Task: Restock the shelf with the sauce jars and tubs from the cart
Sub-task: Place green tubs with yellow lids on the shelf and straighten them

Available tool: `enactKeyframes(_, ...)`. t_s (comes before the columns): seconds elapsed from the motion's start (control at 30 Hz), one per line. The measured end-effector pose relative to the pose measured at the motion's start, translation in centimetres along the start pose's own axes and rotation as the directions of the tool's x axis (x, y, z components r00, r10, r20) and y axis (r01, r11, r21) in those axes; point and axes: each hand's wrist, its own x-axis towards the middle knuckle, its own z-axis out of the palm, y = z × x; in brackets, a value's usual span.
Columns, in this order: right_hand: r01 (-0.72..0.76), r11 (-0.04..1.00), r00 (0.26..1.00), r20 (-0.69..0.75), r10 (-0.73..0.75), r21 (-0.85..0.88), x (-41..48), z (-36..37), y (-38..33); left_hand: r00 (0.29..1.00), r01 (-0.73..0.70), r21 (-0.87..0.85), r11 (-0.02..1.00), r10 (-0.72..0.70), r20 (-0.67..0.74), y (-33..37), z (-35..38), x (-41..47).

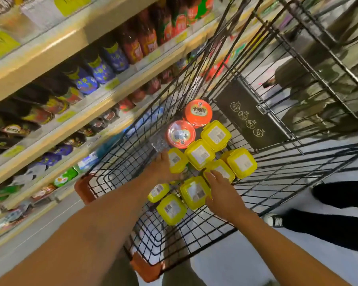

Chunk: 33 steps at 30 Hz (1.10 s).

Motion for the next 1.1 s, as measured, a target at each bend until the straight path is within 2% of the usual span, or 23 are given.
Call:
enactKeyframes(0.2, 0.218, 0.918, 0.961, 0.235, -0.144, -0.331, 2.6, 0.4, -0.4, 0.996, -0.002, -0.205, 0.979, -0.017, -0.09, -1.5, 0.6, 0.1)
enactKeyframes(0.27, 0.254, 0.879, 0.951, 0.268, -0.152, -0.403, 3.4, 0.8, -0.3, 0.995, -0.027, -0.242, 0.97, 0.002, -0.102, -2.2, 0.5, -0.6)
enactKeyframes(0.43, 0.273, 0.802, 0.943, 0.314, -0.113, -0.531, 4.4, 2.5, -0.7, 0.991, -0.04, -0.195, 0.98, 0.013, -0.135, -3.9, 0.0, -3.6)
enactKeyframes(0.6, 0.196, 0.795, 0.967, 0.246, -0.061, -0.574, 4.4, 2.9, -2.2, 0.982, -0.086, -0.194, 0.977, 0.051, -0.18, -5.2, -1.2, -6.7)
enactKeyframes(0.73, 0.217, 0.817, 0.955, 0.29, -0.064, -0.534, 4.5, 2.4, -2.2, 0.977, -0.121, -0.208, 0.971, 0.079, -0.2, -5.5, -2.4, -9.2)
enactKeyframes(0.8, 0.202, 0.862, 0.957, 0.282, -0.072, -0.465, 4.1, 1.5, -2.3, 0.974, -0.139, -0.222, 0.965, 0.092, -0.208, -5.5, -3.1, -10.3)
enactKeyframes(0.93, 0.126, 0.96, 0.969, 0.237, -0.066, -0.249, 2.5, -0.8, -2.2, 0.969, -0.175, -0.234, 0.956, 0.126, -0.21, -5.4, -4.8, -13.0)
enactKeyframes(1.07, 0.165, 0.984, 0.986, 0.026, -0.166, 0.064, 0.5, -3.9, -2.4, 0.955, -0.214, -0.249, 0.944, 0.148, -0.258, -5.4, -6.5, -15.9)
enactKeyframes(1.1, 0.161, 0.974, 0.986, 0.01, -0.165, 0.162, 0.2, -5.1, -2.6, 0.951, -0.219, -0.255, 0.942, 0.147, -0.271, -5.4, -7.0, -16.7)
